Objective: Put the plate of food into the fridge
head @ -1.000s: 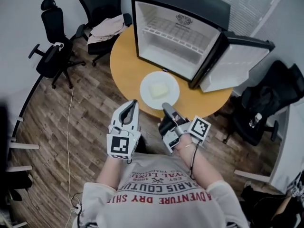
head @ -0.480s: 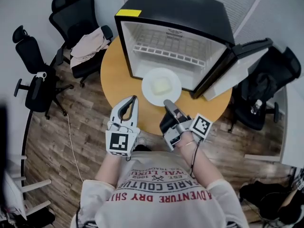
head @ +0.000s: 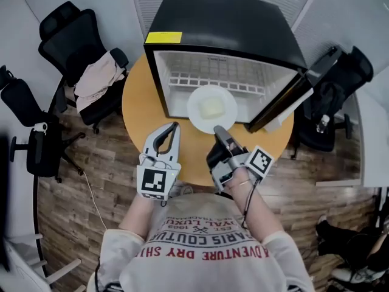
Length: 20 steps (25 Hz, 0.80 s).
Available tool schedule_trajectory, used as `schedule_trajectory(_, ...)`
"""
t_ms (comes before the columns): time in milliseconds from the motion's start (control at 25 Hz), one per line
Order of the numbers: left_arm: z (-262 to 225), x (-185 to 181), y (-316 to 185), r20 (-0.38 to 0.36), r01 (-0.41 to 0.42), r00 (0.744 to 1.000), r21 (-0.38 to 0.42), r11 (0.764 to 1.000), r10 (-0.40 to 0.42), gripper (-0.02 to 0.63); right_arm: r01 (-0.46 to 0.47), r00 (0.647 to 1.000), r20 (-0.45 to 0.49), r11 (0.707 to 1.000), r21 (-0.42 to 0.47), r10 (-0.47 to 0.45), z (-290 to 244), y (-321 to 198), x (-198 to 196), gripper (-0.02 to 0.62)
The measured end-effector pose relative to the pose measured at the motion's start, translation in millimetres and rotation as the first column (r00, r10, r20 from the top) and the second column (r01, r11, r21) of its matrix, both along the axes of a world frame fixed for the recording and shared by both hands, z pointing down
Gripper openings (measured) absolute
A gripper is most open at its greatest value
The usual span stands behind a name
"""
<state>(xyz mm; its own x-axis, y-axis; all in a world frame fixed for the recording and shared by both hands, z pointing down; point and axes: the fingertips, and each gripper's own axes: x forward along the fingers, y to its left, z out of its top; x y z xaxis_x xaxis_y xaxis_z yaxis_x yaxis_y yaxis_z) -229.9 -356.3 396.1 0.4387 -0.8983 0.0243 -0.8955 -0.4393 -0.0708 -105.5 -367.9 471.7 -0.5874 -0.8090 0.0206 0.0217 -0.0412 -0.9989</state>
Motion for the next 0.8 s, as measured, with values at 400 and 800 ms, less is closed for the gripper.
schedule_trajectory(400,6,-11,-39,-0.009,-0.028,1.000,-0.006,1.000,0.028,0.034,-0.116,0.993,-0.043,0.993,-0.034,0.114,1,-42,2,0.038)
schedule_trajectory(800,7,3,-81,0.006,-0.040,0.999,-0.006,0.999,0.040,0.034,-0.133,0.990,-0.044,0.990,-0.057,0.130,5,-85,11,0.038)
